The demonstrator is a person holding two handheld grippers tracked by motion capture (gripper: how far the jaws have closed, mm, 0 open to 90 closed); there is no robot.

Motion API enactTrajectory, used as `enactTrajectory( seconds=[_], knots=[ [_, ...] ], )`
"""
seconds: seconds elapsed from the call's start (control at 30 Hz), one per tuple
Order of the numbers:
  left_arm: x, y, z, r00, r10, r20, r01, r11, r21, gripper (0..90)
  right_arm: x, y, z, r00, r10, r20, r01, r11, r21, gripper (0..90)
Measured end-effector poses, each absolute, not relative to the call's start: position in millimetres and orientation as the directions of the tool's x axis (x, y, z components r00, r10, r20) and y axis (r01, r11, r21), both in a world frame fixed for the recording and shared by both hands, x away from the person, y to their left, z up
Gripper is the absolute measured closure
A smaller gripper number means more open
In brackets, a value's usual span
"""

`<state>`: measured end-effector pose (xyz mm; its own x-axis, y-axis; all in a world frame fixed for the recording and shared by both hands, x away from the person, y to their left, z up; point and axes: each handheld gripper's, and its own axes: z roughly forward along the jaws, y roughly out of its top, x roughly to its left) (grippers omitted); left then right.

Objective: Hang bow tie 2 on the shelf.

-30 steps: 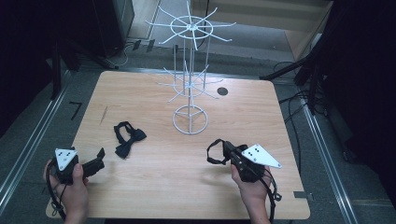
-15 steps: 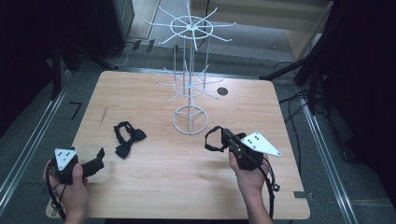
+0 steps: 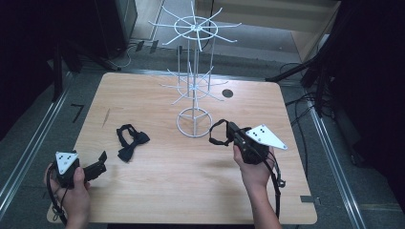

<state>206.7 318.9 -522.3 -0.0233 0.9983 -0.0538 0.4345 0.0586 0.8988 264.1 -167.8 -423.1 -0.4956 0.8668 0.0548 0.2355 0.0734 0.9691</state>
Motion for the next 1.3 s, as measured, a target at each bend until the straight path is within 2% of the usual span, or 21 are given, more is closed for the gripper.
enactTrajectory(
  seconds=[0.63,1.3],
  knots=[
    [206.8,320.3,-522.3,-0.027,0.998,-0.062,0.429,0.067,0.901,2.3,283.5,-167.7,-399.2,-0.458,0.887,0.066,0.207,0.034,0.978,90.0],
    [207.1,320.6,-522.4,-0.025,0.998,-0.062,0.430,0.067,0.900,2.2,303.7,-165.7,-390.8,-0.423,0.902,0.084,0.214,0.009,0.977,90.0]
  ],
)
